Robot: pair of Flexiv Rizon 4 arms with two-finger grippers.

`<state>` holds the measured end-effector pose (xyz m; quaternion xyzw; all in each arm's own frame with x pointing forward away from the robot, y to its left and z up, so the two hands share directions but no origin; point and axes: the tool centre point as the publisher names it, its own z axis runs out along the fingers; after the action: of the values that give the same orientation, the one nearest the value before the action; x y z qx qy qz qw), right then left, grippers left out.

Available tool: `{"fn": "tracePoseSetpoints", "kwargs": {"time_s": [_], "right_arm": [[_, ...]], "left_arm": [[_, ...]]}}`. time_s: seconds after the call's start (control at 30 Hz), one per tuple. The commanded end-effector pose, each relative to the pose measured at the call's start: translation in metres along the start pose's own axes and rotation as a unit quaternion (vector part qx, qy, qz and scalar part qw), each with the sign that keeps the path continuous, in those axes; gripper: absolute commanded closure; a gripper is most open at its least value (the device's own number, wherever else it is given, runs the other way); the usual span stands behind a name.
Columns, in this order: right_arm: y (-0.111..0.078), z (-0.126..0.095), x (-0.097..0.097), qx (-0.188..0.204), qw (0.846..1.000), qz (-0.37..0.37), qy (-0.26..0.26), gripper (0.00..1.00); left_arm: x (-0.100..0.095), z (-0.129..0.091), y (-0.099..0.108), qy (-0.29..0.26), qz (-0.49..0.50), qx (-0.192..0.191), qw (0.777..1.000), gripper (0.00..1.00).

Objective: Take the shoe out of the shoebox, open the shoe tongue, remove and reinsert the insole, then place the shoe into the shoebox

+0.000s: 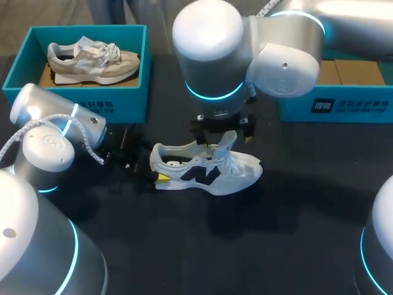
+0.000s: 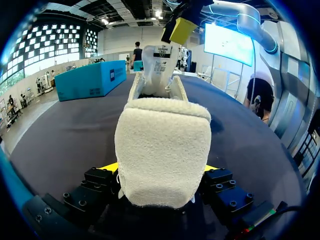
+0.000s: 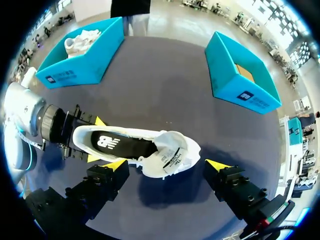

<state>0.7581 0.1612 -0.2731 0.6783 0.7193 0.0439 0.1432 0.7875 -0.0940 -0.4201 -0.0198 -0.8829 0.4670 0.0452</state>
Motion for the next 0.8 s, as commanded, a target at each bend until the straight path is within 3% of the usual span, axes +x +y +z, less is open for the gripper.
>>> {"fn": "tracePoseSetpoints", "kwargs": {"time_s": [0.03,0.1,0.13,0.23,0.33,0.43,0.57,0.8], "right_arm": [[0.000,0.001,0.000,0.000,1.000,0.000,0.000,0.00],[0.000,0.001,0.000,0.000,1.000,0.000,0.000,0.00],[0.003,-0.003,0.002,-0.024,0.998,-0.044,0.024,0.00],[0.016,-0.015,0.009,-0.045,0.988,-0.148,0.026,0.00],[0.032,-0.021,0.022,-0.044,0.972,-0.227,0.036,0.00],[0.045,-0.025,0.027,-0.049,0.967,-0.248,0.021,0.00],[0.047,-0.027,0.029,-0.051,0.958,-0.282,0.021,0.00],[0.039,-0.027,0.045,-0.063,0.902,-0.425,0.037,0.00]], "left_arm": [[0.000,0.005,0.004,0.001,0.000,-0.002,1.000,1.00],[0.000,0.005,0.004,0.001,0.000,-0.002,1.000,1.00],[0.000,0.005,0.004,0.001,0.000,-0.002,1.000,1.00],[0.000,0.005,0.004,0.001,0.000,-0.002,1.000,1.00],[0.000,0.005,0.004,0.001,0.000,-0.002,1.000,1.00],[0.000,0.005,0.004,0.001,0.000,-0.002,1.000,1.00],[0.000,0.005,0.004,0.001,0.000,-0.002,1.000,1.00],[0.000,0.005,0.004,0.001,0.000,-0.002,1.000,1.00]]}}
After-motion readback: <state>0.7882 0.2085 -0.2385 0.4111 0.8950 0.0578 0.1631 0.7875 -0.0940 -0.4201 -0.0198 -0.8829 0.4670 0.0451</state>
